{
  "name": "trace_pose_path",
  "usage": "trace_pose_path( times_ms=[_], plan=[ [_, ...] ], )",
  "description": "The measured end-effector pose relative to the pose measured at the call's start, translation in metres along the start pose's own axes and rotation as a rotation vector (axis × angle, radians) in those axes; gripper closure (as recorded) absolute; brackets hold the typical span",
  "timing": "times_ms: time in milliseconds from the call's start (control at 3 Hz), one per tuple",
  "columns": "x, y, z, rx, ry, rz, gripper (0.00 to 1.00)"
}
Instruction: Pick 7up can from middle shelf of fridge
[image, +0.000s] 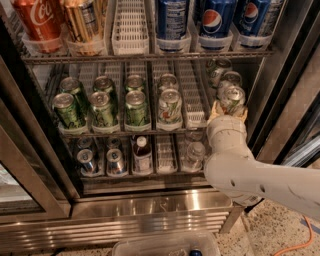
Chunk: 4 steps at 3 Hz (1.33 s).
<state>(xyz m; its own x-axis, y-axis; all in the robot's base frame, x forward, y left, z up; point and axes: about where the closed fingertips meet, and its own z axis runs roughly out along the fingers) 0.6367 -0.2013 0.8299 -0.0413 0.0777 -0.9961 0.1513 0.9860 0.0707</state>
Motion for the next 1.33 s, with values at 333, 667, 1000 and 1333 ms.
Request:
trace_pose_path(
  times_ms=[333, 667, 1000, 1333],
  plan=[
    [-0.005, 0.006, -0.003, -0.027, -0.016, -0.019, 1.0],
    [-0.011, 0.013, -0.008, -0.055, -0.033, -0.032, 1.0],
    [-0.02, 0.018, -0.012, -0.078, -0.055, -0.044, 1.0],
    [-0.03, 0.021, -0.016, -0.094, -0.081, -0.051, 1.0]
  ],
)
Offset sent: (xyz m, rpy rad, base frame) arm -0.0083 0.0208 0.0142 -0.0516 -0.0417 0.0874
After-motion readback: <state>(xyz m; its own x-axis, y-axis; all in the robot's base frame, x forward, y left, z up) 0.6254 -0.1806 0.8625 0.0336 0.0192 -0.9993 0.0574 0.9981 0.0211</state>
